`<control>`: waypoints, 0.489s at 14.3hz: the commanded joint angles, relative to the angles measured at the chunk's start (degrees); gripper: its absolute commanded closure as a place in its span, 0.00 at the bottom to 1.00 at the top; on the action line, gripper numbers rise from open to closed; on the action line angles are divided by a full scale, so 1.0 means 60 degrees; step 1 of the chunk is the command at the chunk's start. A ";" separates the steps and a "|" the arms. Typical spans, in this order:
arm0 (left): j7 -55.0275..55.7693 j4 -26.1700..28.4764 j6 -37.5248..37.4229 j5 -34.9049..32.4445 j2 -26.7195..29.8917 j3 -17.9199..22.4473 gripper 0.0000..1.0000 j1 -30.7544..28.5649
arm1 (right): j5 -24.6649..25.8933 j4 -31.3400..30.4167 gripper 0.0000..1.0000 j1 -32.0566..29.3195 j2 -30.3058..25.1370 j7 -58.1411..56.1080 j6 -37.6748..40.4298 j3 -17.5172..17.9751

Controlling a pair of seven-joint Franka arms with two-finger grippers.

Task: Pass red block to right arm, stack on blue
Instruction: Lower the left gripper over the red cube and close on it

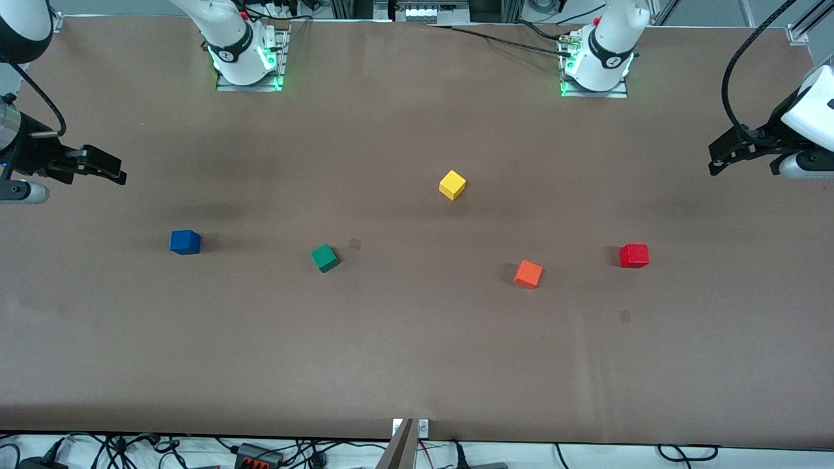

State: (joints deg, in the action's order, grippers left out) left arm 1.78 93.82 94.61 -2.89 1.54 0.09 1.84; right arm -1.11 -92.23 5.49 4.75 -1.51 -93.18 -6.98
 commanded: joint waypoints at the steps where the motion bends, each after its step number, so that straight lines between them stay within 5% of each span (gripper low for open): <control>1: -0.0019 -0.0328 -0.0212 0.0188 -0.0153 0.0058 0.00 0.0060 | 0.0169 0.0343 0.00 0.0213 0.0072 -0.0144 0.0354 0.0006; 7: -0.0019 -0.0328 -0.0212 0.0188 -0.0153 0.0058 0.00 0.0046 | 0.0170 0.0387 0.00 0.0404 0.0058 -0.0129 0.0354 0.0006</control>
State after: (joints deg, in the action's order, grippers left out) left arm 1.78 93.81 94.61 -2.89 1.54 0.09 1.84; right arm -0.84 -91.07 7.32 4.92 -1.57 -92.36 -6.82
